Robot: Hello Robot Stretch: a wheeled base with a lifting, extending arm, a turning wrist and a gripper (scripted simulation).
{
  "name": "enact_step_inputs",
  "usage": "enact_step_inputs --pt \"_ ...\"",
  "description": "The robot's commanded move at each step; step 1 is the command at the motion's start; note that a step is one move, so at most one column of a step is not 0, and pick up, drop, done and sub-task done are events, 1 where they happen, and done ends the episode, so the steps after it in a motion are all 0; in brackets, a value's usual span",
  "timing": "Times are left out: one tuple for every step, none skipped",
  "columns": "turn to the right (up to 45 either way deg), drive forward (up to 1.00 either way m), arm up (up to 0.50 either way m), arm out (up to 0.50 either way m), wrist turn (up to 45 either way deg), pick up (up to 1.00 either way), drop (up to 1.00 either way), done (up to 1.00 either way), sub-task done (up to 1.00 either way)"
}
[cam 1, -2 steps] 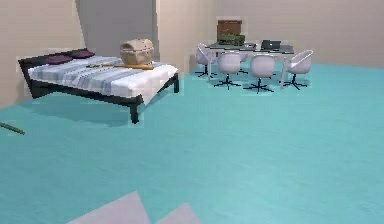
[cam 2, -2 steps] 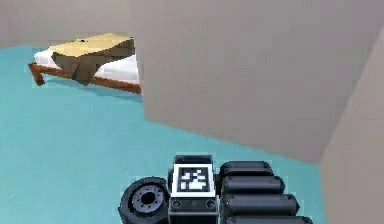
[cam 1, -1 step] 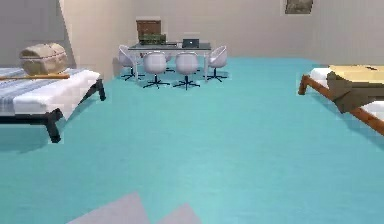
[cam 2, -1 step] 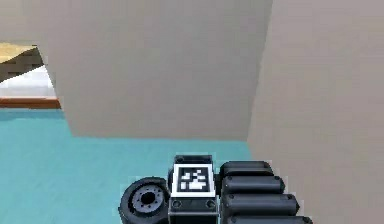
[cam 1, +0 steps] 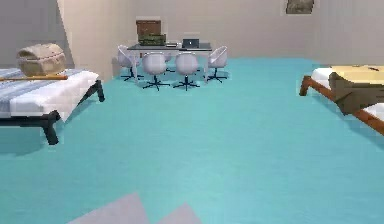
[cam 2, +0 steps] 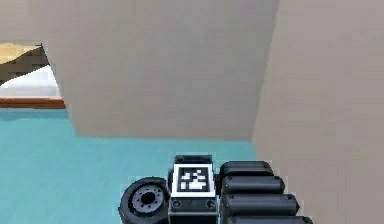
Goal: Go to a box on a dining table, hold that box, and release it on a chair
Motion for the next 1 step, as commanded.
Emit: enact_step_inputs --pt "-45.0 0.0 0.0 0.0 0.0 0.0 0.0 0.0 0.0"
